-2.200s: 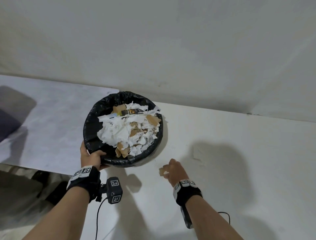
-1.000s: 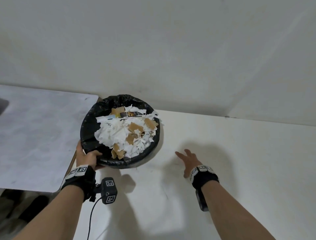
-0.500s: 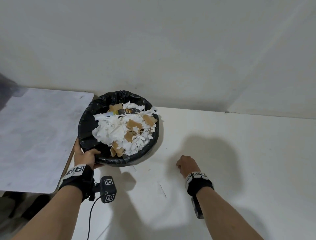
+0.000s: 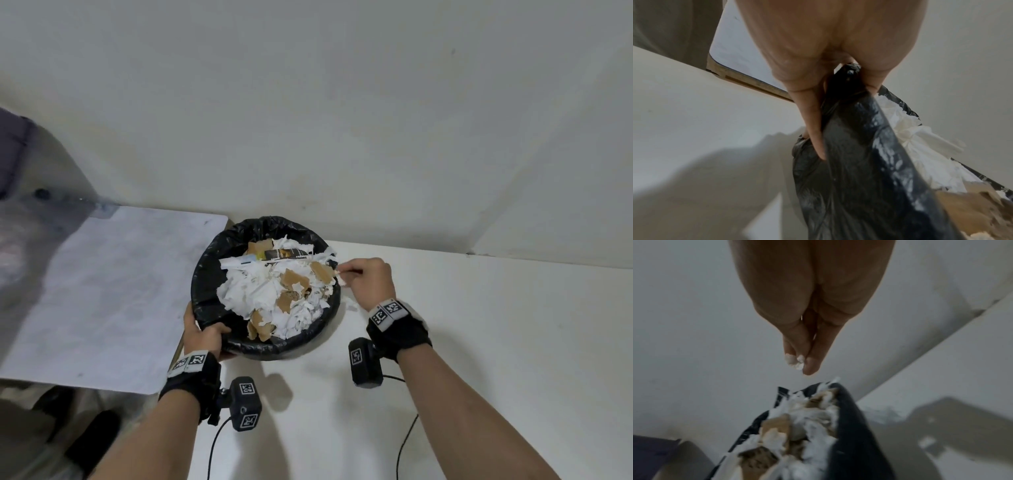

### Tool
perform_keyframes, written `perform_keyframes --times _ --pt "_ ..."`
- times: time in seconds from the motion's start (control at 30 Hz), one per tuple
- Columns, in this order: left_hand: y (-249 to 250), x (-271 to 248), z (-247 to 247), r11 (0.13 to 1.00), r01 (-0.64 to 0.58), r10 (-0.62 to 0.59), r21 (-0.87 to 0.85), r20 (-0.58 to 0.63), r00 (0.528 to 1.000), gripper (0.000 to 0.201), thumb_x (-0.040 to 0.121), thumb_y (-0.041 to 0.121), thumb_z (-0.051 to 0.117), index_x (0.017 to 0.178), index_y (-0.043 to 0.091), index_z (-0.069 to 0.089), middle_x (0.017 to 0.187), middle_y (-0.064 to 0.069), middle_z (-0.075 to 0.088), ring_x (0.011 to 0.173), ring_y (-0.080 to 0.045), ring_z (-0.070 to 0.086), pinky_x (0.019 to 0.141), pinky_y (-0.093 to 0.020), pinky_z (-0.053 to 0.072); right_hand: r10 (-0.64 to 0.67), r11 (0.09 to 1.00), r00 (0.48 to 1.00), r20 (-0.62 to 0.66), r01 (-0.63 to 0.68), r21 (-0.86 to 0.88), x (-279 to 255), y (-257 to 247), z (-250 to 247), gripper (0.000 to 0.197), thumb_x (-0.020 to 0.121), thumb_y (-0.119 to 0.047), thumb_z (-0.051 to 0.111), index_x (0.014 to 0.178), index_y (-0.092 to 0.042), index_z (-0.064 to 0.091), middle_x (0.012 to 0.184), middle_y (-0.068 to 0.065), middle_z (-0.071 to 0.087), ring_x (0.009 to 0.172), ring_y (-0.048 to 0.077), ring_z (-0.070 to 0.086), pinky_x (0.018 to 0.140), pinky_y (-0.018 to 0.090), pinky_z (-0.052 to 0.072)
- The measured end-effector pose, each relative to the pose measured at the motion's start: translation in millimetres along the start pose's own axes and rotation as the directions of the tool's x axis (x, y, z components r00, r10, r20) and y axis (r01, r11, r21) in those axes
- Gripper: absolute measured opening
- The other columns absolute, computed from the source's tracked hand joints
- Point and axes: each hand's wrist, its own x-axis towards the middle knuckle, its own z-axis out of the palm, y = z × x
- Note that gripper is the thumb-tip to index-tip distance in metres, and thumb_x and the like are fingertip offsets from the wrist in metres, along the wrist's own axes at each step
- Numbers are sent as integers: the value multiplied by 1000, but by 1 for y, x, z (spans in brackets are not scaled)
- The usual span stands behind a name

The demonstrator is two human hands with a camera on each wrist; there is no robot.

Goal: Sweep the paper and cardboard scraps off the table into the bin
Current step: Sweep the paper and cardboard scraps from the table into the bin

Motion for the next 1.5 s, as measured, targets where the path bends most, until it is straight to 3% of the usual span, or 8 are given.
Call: perform_keyframes --times 0.07,0.23,0.5,0.8,0.97,1.17,1.3,1.5 --pt "3 -3 -5 1000 3 -3 8 20 1000 94 77 -18 48 143 49 38 122 -12 60 86 -42 65 58 -57 58 -21 1000 999 27 22 -3 6 -26 13 33 84 6 54 101 -13 75 91 5 73 84 14 66 77 7 48" --pt "9 -8 -17 999 -27 25 35 59 998 96 79 -17 48 144 53 33 119 -12 63 92 -46 66 62 -62 58 -64 994 981 185 80 -76 2 -51 30 64 87 1 57 141 -31 43 138 -3 52 125 15 52 103 28 45" --pt "2 -11 -25 995 -38 34 97 47 998 99 79 -12 49 149 53 22 122 -7 60 85 -38 66 64 -60 59 188 960 982 -17 -188 -210 -52 30 -15 47 84 -3 61 128 -21 56 124 8 57 99 20 57 87 27 44" --pt "-17 -14 -22 990 -43 35 134 61 998 97 80 -15 48 149 49 27 122 -3 58 92 -40 64 64 -54 59 477 782 823 310 -237 -576 -152 127 10 75 80 -21 72 144 -30 34 144 9 33 135 24 37 108 30 34" --pt "-23 -7 -30 986 -59 47 153 81 996 94 76 -13 50 141 52 34 128 -8 60 92 -43 65 61 -62 58 444 791 829 339 -185 -583 -163 135 52 74 82 -20 67 146 -27 31 146 7 28 137 26 30 111 33 32" --pt "-23 -2 -39 990 -53 40 133 95 995 91 74 -12 52 138 51 39 126 -8 62 95 -45 66 61 -66 56 298 730 911 286 -24 -683 -170 128 74 30 88 -3 47 115 -3 61 128 15 49 121 29 49 95 33 43" --pt "-25 0 -42 992 -59 50 110 84 995 91 74 -13 52 138 51 41 128 -10 62 96 -46 65 60 -67 55 329 730 918 220 -99 -676 -171 122 73 10 50 -3 71 57 -10 71 71 10 69 67 21 70 56 22 51" --pt "-23 -4 -46 997 -50 45 61 82 996 92 77 -18 48 138 50 42 128 -8 61 97 -46 64 59 -64 57 421 831 902 91 -344 -437 -154 115 57 28 81 2 53 88 -9 78 95 11 75 93 25 70 82 21 52"
